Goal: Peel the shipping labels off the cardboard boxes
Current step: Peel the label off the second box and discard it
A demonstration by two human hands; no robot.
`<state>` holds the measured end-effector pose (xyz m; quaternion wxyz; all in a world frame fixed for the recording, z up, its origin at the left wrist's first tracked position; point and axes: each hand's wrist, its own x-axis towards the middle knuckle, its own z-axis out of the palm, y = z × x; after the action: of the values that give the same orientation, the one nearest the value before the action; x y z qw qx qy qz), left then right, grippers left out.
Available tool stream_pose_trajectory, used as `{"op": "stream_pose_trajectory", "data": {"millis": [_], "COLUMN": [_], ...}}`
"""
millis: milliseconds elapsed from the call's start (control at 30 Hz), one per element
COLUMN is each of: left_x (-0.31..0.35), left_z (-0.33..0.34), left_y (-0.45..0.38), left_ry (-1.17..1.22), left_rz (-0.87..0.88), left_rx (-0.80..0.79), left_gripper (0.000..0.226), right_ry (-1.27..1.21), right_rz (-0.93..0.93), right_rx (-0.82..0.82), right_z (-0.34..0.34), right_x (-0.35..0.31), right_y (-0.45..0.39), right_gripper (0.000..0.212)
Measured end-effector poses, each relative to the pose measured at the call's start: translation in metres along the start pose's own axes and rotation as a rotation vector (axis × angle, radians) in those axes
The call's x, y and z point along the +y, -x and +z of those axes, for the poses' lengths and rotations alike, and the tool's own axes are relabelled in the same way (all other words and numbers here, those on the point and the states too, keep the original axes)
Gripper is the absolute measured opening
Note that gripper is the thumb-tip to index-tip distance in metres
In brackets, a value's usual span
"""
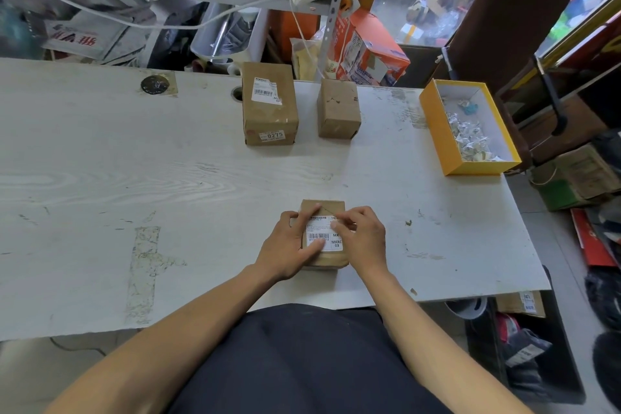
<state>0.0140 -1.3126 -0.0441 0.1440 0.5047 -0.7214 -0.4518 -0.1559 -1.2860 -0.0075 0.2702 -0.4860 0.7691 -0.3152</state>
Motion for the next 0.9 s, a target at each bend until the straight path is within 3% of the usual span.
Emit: {"op": "stream_pose_trajectory", "data": {"millis": [167, 367, 900], "left_x": [0.0003, 0.0004, 0.0031], "left_z": [-0.0012, -0.0018, -0.0030], "left_y": [0.0006, 0.0006, 0.0014], "left_ry": [-0.001, -0.012, -0.001], "left_rz": [0.008, 0.006, 0.001], "left_rx": [-0.002, -0.008, -0.003], "left_gripper": [0.070, 0.070, 0.069], "right_ry": [0.041, 0.171, 0.154], "right_rz": [0.016, -0.067, -0.031], "right_rx": [0.013, -0.033, -0.025], "right_z": [0.0013, 0.0027, 0.0012], "right_x": [-0.0043, -0.0061, -0.0042], "right_y": [-0.0014, -0.0015, -0.0046], "right_gripper": [0.002, 0.011, 0.009]}}
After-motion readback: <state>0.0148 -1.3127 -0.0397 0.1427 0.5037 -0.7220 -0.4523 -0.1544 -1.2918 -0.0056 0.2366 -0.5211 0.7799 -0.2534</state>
